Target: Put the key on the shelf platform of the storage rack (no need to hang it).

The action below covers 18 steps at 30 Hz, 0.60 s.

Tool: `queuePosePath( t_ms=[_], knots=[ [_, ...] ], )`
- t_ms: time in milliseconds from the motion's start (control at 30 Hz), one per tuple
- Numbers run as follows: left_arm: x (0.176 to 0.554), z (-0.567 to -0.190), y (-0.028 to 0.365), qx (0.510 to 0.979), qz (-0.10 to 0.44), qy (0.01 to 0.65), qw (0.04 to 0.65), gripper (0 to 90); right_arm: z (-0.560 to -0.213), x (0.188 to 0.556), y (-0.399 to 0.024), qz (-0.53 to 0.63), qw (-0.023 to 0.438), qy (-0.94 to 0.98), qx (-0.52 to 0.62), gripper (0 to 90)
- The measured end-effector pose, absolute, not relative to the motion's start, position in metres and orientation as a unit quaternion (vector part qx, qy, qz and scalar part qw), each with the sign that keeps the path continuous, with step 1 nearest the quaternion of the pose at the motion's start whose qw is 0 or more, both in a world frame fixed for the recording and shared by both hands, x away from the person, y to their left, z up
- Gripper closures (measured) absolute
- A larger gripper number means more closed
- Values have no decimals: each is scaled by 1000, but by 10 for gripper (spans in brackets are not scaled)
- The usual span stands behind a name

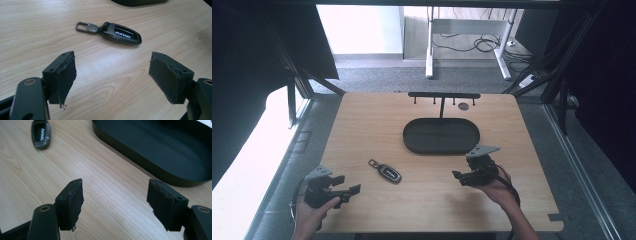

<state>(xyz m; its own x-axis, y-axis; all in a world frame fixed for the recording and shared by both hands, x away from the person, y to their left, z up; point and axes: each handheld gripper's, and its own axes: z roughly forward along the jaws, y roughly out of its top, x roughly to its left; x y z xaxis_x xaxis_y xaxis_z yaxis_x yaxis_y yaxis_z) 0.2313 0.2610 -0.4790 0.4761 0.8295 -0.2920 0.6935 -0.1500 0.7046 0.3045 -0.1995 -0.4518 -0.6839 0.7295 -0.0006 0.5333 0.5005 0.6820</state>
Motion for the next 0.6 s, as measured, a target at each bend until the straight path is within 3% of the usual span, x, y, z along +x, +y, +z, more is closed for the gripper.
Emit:
queuePosePath(
  t_ms=[600],
  knots=[
    [232, -480, 260, 756, 81, 504, 410, 220, -440, 323, -162, 309, 118, 883, 333, 301]
  ],
)
